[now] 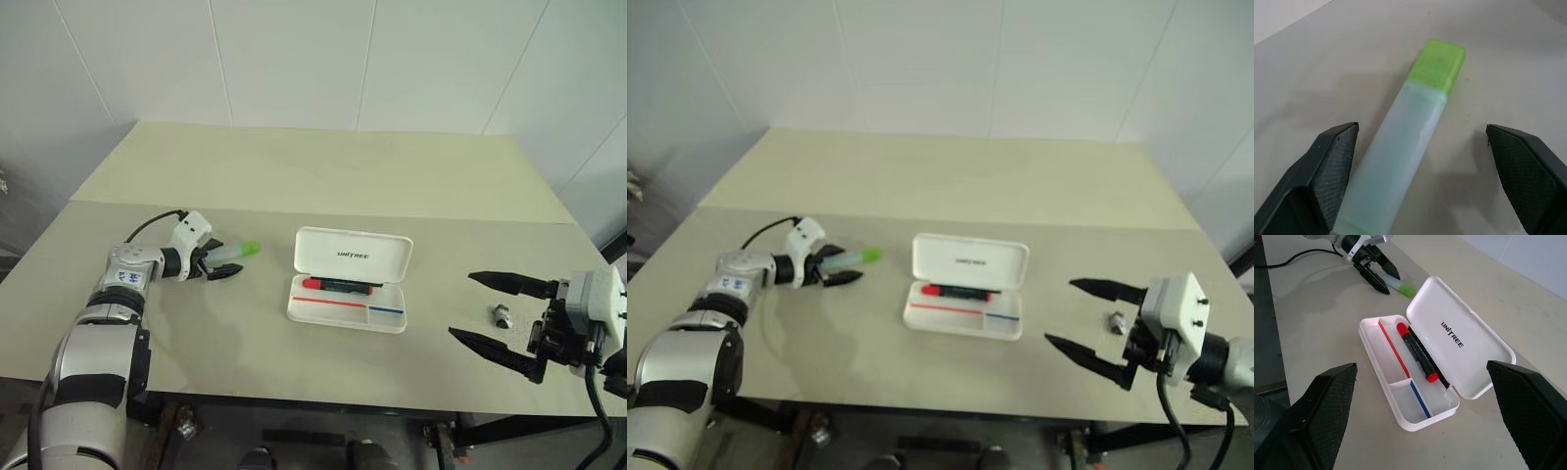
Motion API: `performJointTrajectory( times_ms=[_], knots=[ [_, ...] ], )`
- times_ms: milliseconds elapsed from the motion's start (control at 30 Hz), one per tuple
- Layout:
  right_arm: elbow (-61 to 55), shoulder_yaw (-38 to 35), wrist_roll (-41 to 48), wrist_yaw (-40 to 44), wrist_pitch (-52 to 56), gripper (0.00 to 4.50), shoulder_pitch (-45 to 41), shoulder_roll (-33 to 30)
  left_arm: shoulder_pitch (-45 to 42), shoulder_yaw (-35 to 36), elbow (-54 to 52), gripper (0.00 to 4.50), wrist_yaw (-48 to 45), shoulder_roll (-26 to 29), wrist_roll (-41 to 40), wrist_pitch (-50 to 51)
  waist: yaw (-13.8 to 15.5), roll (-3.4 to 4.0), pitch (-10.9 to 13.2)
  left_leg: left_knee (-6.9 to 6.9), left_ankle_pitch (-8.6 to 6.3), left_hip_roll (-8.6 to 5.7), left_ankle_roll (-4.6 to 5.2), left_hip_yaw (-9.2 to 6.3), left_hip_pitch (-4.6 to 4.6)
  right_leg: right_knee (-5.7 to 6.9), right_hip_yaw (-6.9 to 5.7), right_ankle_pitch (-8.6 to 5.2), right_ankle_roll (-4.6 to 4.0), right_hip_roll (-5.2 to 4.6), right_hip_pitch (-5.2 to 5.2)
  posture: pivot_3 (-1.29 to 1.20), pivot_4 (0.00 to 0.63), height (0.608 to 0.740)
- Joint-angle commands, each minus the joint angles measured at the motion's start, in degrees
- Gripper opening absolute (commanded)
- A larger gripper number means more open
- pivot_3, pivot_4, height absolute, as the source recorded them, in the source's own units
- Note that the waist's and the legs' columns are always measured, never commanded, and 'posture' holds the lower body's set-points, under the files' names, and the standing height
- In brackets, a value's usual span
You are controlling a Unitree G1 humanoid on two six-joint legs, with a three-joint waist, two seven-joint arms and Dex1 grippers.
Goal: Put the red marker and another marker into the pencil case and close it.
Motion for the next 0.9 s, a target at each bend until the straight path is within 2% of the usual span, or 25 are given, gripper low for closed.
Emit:
performJointTrajectory(
  times_ms=[33,200,233,300,600,900],
  knots=[
    [-3.53,-3.98,2.18,-1.50,1.17,4.50,0.61,-1.16,-0.79,0.78,0.16,4.46,-0.36,-0.55,0.16,1.92,-0.02,0.00,0.00,0.00,0.00,0.00,0.00,0.00,0.00,0.00,0.00,0.00,0.00,0.00,0.00,0.00,0.150,0.740],
    [-5.60,-7.12,4.23,-2.12,3.30,4.50,1.86,-2.24,0.14,1.84,0.48,4.46,-0.04,-1.66,-0.03,6.05,0.01,0.00,-0.01,0.00,0.00,0.00,0.00,0.01,0.02,-0.01,0.00,0.00,0.00,0.00,0.02,0.00,0.150,0.740],
    [-5.57,-7.48,4.34,-1.96,3.58,4.50,1.89,-2.72,0.62,2.12,0.52,4.28,-0.45,-1.98,-0.24,6.99,-0.01,0.00,-0.01,0.00,0.00,0.00,0.00,0.01,0.02,-0.03,0.00,0.00,0.00,-0.01,0.03,0.00,0.150,0.740],
    [-5.56,-8.00,4.64,-1.80,4.03,4.50,1.72,-3.60,1.51,2.44,0.48,3.88,-1.28,-2.48,-0.39,8.09,0.04,0.00,-0.01,0.00,0.00,-0.01,0.00,0.02,0.02,-0.05,0.00,0.00,0.00,-0.01,0.04,0.00,0.150,0.740],
    [-4.77,-7.32,5.34,-1.57,4.24,4.50,0.30,-4.89,4.45,3.51,-0.23,1.12,-3.83,-2.56,-0.41,8.73,0.06,0.02,-0.04,0.00,0.00,-0.01,0.00,0.01,0.06,-0.07,0.00,0.00,0.00,-0.03,0.10,0.00,0.150,0.740],
    [-1.11,0.93,2.53,-1.11,0.98,4.50,-5.11,-3.86,6.69,4.50,-2.15,1.12,-10.92,-1.26,-2.18,4.78,-0.06,0.04,-0.08,-0.02,-0.01,-0.01,0.00,0.02,0.10,-0.08,0.01,0.00,-0.01,-0.03,0.12,0.00,0.150,0.740]
  ],
)
